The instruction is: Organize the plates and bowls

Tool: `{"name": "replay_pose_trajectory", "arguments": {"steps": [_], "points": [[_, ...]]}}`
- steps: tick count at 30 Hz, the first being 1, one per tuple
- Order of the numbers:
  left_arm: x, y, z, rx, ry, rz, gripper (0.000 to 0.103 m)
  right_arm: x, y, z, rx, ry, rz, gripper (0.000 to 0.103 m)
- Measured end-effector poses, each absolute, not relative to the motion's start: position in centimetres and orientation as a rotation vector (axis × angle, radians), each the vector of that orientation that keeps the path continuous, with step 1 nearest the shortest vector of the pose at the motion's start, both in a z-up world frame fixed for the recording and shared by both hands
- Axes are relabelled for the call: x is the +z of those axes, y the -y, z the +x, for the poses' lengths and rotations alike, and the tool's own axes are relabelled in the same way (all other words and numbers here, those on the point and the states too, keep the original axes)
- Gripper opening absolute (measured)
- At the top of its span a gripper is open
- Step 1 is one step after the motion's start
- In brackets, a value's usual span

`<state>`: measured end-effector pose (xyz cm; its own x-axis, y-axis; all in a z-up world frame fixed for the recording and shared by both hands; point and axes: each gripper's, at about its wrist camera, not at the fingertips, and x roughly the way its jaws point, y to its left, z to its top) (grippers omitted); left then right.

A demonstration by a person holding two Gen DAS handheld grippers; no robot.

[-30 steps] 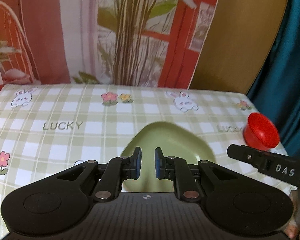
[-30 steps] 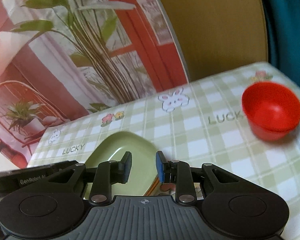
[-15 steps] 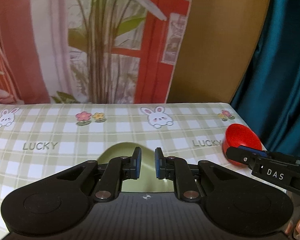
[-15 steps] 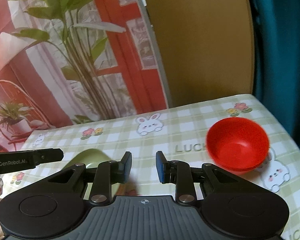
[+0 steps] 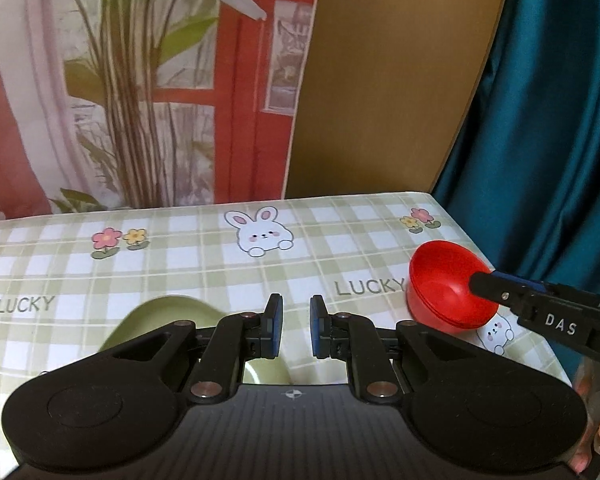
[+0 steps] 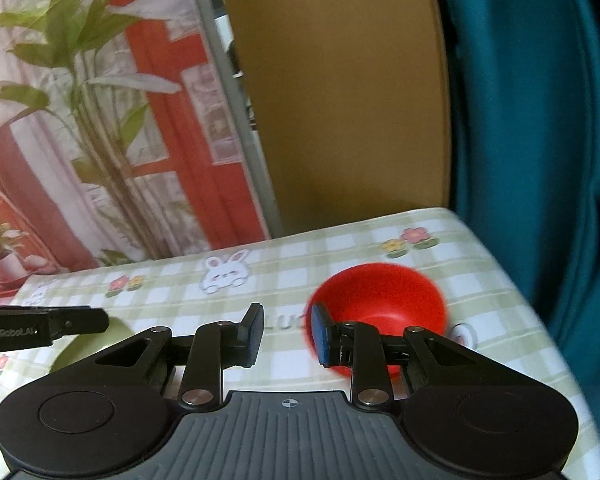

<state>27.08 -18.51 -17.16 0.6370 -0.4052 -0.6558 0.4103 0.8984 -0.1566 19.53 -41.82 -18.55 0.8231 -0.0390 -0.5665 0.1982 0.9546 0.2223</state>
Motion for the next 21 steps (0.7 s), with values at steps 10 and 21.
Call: {"name": "replay_pose_trajectory", "arguments": {"steps": [10,21], "points": [[-17.7,22.2,28.1,-0.495,-0.757,-0.016,0.034,-19.9,47.3,18.9,-0.195,-0.574,0.341,0.026],[-20.2,27.8,28.5,-0.583,-0.816,0.014,0.035,-22.9,51.7,18.7,-0.264,-0.579,0.432,0.026]]}}
